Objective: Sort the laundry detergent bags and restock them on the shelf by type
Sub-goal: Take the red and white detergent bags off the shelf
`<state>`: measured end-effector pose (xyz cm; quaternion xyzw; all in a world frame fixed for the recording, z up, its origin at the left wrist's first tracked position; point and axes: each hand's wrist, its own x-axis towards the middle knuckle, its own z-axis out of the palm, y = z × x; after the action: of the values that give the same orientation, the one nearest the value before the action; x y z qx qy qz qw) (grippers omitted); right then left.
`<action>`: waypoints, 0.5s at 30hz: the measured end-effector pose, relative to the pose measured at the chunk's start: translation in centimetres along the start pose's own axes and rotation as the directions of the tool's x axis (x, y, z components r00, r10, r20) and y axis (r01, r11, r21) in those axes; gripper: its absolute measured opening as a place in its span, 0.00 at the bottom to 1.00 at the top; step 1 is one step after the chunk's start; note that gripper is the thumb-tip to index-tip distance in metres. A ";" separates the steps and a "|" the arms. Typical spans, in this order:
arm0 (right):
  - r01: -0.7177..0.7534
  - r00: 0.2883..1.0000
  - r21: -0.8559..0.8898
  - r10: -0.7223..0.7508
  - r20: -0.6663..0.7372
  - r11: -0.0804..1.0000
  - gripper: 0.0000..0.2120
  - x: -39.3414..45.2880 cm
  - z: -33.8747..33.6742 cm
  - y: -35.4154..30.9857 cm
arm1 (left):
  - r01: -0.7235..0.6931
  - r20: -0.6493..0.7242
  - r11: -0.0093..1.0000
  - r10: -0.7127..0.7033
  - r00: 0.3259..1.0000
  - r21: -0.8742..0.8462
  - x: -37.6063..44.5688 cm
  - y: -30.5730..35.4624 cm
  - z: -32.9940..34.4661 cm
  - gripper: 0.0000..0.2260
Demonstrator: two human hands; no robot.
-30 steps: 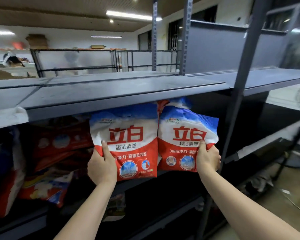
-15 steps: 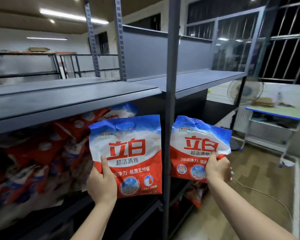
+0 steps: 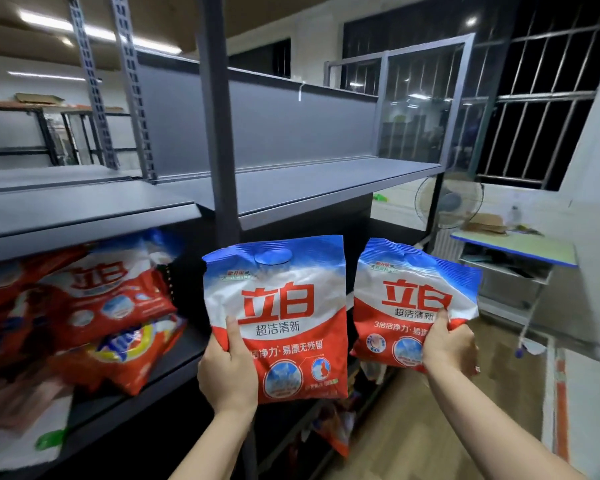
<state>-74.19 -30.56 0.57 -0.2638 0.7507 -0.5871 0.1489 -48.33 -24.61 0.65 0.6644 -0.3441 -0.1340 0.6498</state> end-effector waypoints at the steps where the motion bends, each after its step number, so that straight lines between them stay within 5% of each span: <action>1: -0.004 1.000 0.002 0.004 -0.011 1.000 0.19 1.5 0.0 0.0 | -0.006 0.011 1.000 0.006 1.000 -0.012 -0.3 0.8 1.5 0.15; 15: 0.007 0.984 0.082 0.008 -0.177 0.997 0.23 22.5 1.8 -2.1 | -0.070 0.046 0.981 0.079 0.996 -0.179 3.4 10.0 23.9 0.13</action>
<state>-91.18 -45.21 4.07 -0.2039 0.7363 -0.6386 0.0922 -63.65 -44.38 8.21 0.5869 -0.3726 -0.1572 0.7014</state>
